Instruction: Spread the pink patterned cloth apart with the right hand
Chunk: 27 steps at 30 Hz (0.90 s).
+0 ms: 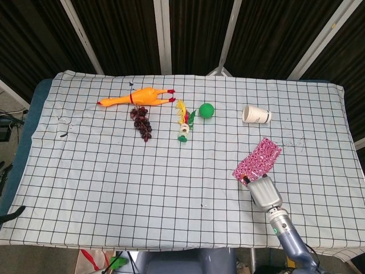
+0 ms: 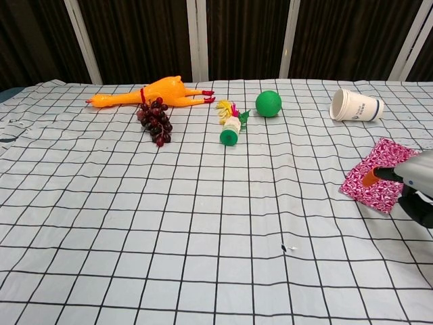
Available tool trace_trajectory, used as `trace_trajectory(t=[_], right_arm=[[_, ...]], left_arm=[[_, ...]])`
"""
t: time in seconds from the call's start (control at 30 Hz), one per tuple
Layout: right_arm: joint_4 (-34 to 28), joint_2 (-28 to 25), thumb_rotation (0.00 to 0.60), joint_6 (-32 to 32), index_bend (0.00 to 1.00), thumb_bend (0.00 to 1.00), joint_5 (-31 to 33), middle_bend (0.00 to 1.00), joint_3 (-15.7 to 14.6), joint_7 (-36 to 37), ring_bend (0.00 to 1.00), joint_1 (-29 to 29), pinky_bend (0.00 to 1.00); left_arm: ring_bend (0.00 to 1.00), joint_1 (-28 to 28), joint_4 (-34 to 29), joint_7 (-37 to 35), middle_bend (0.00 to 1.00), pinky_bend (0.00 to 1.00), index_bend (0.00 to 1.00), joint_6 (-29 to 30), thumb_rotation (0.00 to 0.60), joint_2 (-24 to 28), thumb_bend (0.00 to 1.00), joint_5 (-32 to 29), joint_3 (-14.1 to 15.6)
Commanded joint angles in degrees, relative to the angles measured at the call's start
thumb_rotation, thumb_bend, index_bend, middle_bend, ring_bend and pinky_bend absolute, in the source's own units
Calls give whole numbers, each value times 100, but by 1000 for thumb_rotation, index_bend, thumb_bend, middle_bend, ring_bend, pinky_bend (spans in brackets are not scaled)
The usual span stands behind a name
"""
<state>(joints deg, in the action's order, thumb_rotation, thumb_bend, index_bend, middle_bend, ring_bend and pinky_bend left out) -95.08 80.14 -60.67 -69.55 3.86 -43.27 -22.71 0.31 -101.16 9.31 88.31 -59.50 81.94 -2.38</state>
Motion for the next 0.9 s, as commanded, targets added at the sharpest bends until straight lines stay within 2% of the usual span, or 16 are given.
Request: trace_trajectory(t=[0.03,0.37,0.9], right_arm=[[54,52,600,33,230,712,132,810,5,-62,761,-68,428],[181,168,600,88,230,712,477,810,-29,-205,761,-255,444],[217,235,600,102,235,712,695,810,-166,-361,761,-399,447]], left_arm=[[28,-4,-2,11,19,62,115,-5,600,-3,205,-5,-1],[28,-26,-17,119,19,62,115,-38,600,-36,204,-30,3],[28,-36,-16,120,19,62,116,-51,600,-36,205,-52,-4]])
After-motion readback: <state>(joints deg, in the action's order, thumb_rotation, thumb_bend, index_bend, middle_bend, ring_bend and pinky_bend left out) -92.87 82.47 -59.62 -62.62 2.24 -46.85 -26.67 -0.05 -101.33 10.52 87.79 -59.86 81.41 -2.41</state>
